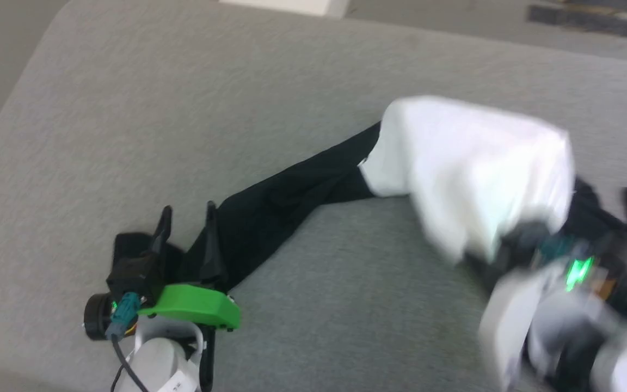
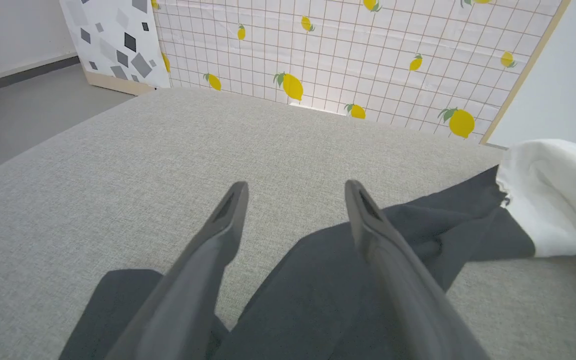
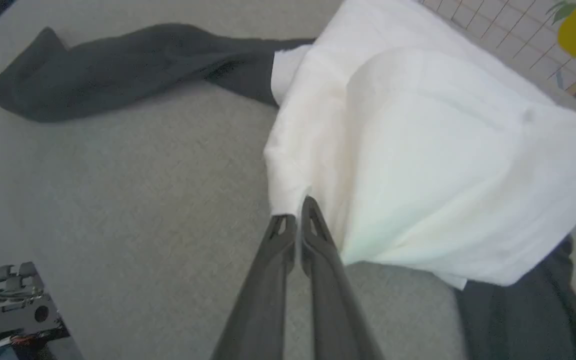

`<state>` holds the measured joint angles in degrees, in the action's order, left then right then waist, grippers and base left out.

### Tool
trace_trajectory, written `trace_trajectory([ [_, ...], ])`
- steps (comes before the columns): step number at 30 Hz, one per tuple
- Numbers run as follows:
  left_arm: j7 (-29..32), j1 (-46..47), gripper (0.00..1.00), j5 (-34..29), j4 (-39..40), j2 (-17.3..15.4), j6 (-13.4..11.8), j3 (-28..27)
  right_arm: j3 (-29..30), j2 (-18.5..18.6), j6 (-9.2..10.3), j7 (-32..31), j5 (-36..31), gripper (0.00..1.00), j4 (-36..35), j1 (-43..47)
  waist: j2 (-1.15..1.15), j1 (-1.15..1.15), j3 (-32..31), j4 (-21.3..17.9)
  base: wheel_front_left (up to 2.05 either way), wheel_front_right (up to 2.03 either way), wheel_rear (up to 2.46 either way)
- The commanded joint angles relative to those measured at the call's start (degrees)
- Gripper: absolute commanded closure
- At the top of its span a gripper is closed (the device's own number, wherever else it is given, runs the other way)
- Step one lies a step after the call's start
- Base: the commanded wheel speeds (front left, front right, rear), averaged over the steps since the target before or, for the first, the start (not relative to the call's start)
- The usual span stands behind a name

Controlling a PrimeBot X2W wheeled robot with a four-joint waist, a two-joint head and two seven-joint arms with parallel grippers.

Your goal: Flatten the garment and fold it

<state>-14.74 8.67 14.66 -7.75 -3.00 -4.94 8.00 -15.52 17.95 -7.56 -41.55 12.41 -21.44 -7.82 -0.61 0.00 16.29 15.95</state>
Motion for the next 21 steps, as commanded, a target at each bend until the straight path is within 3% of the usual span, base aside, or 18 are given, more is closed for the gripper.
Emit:
trace_trajectory([
  [1, -0.3, -0.8, 0.00, -1.1, -0.2, 0.1, 0.5, -0.7, -0.3, -1.3, 0.08, -1.6, 1.2, 1.00, -1.1, 5.0, 0.61, 0.00, -5.2, -5.9, 0.00, 0.00, 0.00],
  [6, -0.3, -1.8, 0.00, -2.1, -0.7, 0.1, 1.6, -2.3, 1.6, -5.0, 0.08, -7.6, 3.5, 1.00, 0.5, 18.9, 0.61, 0.00, -7.1, -8.2, 0.00, 0.00, 0.00],
  [7, -0.3, -2.1, 0.00, -2.3, -0.8, 0.1, 1.7, -2.6, 2.4, -5.8, 0.08, -8.6, 3.7, 0.59, 0.7, 20.8, 0.61, 0.00, -7.5, -8.7, 0.00, 0.00, 0.00],
  [8, -0.3, -2.4, 0.00, -2.4, -0.8, 0.1, 1.8, -2.8, 3.1, -6.4, 0.08, -9.5, 3.7, 0.00, 0.9, 22.2, 0.61, 0.00, -7.7, -9.1, 0.00, 0.00, 0.00],
  [11, -0.3, -3.2, 0.00, -2.8, -1.1, 0.1, 2.2, -3.2, 6.1, -8.5, 0.08, -11.1, 3.1, 0.00, 0.4, 24.9, 0.61, 0.00, -8.5, -10.2, 0.00, 0.00, 0.00],
  [15, -0.3, -3.6, 0.00, -3.1, -1.4, 0.1, 2.7, -3.4, 10.2, -10.7, 0.08, -4.7, 1.2, 0.00, -2.0, 23.7, 0.61, 0.00, -9.1, -11.1, 0.00, 0.00, 0.00],
  [21, -0.3, -3.2, 0.00, -3.2, -1.4, 0.1, 3.2, -2.5, 19.3, -14.5, 0.08, 16.7, -1.8, 0.00, -0.4, 19.0, 0.61, 0.00, -9.1, -11.8, 0.00, 0.00, 0.00],
])
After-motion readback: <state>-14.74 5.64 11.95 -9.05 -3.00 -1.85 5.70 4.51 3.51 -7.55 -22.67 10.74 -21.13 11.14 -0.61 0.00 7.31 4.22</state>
